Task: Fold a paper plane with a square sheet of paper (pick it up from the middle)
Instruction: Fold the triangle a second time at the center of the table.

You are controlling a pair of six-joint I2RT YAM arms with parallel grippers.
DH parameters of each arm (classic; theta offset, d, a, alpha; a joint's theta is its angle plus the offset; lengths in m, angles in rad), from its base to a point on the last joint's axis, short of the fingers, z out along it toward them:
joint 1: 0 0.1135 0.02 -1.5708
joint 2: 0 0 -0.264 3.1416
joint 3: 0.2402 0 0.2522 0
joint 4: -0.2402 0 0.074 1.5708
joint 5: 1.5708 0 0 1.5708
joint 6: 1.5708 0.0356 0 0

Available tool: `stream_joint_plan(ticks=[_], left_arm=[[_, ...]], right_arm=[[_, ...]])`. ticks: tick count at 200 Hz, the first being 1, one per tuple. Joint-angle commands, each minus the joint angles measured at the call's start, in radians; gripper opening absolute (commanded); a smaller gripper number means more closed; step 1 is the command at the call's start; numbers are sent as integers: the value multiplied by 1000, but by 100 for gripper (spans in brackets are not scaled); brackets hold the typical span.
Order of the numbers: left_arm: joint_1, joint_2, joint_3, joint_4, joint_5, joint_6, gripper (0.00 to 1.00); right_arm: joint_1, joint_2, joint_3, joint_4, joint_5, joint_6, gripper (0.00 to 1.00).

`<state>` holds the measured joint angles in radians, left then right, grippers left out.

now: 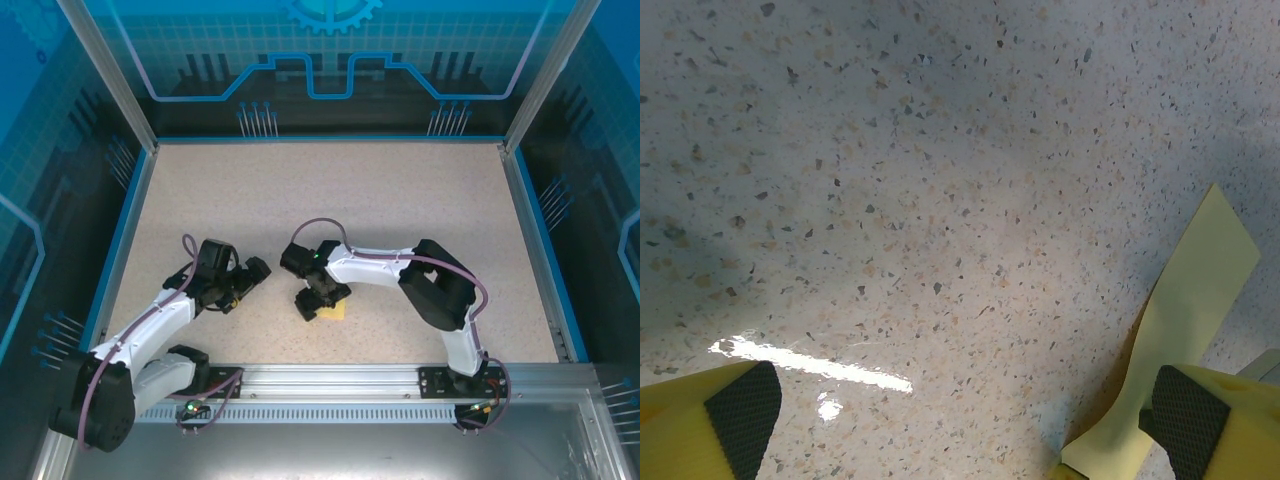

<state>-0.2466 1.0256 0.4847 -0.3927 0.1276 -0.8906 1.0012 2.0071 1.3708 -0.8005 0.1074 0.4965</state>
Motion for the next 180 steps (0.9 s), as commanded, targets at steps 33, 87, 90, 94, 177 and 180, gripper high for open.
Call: stream_joint_plan(ticks=[33, 87, 90, 94, 177, 180], left_arm=[[9, -7, -11, -19, 24, 7, 99], [9, -7, -18, -18, 27, 7, 99], [9, -7, -17, -19, 27, 8, 99], [9, -7, -18, -18, 28, 8, 99], [9, -8, -39, 101, 201, 36, 92], [9, -7, -42, 117, 222, 36, 91]], right_arm=[[-56, 59, -105, 72, -104, -30, 76], [-123, 38, -162, 132, -203, -83, 77], [-126, 38, -163, 132, -200, -84, 77], [-130, 39, -162, 130, -199, -87, 77], [-181, 21, -219, 222, -329, -176, 71], [-186, 16, -226, 237, -347, -181, 71]])
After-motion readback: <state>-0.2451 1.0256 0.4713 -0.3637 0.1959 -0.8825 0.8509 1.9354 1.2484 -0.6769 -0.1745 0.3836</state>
